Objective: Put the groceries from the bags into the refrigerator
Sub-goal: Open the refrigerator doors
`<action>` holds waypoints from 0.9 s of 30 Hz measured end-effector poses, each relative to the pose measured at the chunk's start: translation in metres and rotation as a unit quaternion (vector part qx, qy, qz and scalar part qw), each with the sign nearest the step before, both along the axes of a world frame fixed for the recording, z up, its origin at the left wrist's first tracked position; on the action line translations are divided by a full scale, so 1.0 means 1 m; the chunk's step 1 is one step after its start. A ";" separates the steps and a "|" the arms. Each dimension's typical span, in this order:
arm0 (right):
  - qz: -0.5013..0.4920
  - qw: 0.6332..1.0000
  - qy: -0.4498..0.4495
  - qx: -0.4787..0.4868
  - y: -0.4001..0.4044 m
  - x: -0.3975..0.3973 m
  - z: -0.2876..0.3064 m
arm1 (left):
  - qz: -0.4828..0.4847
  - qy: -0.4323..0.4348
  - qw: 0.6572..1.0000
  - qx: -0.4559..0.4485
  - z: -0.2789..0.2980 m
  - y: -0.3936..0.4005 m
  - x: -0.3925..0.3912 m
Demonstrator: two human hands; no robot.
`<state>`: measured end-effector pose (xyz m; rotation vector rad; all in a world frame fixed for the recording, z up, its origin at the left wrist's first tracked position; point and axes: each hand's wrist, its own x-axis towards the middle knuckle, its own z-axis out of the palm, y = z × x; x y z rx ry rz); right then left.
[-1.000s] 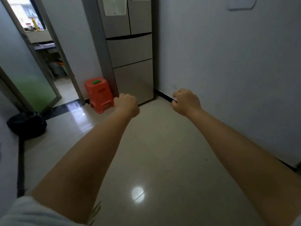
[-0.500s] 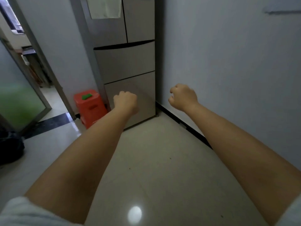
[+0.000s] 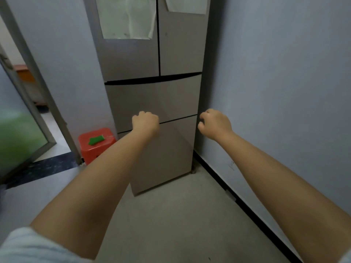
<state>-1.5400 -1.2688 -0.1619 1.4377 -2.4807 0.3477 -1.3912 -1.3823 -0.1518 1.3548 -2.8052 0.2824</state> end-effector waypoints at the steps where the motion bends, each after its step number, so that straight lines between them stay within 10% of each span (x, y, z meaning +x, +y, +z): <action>1: 0.001 1.000 -0.006 -0.006 -0.020 -0.018 0.001 | 0.002 0.001 1.000 0.001 0.000 -0.022 -0.018; 15: 0.133 0.987 -0.085 -0.020 -0.318 -0.247 0.009 | 0.114 0.043 0.992 0.046 -0.016 -0.267 -0.214; 19: 0.144 0.953 -0.252 -0.089 -0.399 -0.281 0.025 | 0.179 0.137 0.972 0.071 -0.013 -0.323 -0.244; 21: 0.105 0.872 -0.461 -0.127 -0.431 -0.278 0.026 | 0.213 0.225 0.944 0.112 -0.015 -0.342 -0.252; 24: 0.049 0.634 -0.761 -0.128 -0.465 -0.267 0.018 | 0.272 0.390 0.857 0.201 -0.018 -0.372 -0.263; 27: 0.020 0.535 -0.829 -0.161 -0.493 -0.269 0.012 | 0.295 0.608 0.665 0.317 -0.013 -0.399 -0.277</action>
